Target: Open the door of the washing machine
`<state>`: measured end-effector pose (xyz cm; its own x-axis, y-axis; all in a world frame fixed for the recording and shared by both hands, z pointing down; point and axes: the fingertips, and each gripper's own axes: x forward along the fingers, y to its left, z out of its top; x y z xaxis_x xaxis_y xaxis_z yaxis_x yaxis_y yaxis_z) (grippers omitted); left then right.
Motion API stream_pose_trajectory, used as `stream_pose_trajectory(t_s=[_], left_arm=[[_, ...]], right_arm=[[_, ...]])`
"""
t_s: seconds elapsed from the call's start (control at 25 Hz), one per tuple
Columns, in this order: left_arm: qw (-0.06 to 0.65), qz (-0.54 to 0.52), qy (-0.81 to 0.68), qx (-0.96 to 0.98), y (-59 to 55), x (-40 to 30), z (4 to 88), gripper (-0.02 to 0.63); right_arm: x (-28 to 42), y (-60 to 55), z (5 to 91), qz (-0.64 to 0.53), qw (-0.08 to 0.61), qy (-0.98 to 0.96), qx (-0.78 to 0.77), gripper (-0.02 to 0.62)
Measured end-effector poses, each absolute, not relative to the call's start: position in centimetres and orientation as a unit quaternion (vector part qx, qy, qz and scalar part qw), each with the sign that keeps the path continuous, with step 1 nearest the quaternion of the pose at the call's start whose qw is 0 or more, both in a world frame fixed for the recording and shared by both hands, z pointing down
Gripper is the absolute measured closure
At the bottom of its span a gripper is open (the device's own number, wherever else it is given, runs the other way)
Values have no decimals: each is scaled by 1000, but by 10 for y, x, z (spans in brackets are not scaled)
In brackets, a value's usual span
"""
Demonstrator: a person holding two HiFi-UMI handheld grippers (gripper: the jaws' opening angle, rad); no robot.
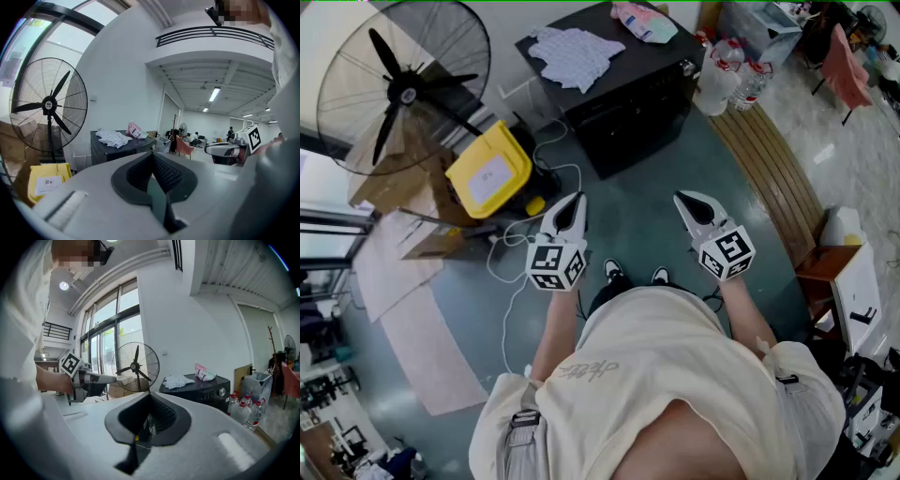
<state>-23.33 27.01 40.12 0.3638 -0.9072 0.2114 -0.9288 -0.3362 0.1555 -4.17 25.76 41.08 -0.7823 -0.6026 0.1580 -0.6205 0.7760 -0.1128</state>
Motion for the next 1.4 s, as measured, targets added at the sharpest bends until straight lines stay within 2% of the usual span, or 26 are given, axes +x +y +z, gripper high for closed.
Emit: stream_pose_trajectory(t_s=[0.64,0.72,0.76,1.4], left_arm=[[127,31,-554,822,252,-262,399,588],[132,32,-551,823,252,-269,403,588],[135,33,-549,824,251,-273,406,588],[143,11,-531,835,220,-326,414,588]], right_arm=[[-72,241,396,67,51,-936,341,592],[-78,238,401,77,51,-934,344,450],[-81,236,403,82,51,-932,349,442],[-126,220,421,98,69,-912,392,442]])
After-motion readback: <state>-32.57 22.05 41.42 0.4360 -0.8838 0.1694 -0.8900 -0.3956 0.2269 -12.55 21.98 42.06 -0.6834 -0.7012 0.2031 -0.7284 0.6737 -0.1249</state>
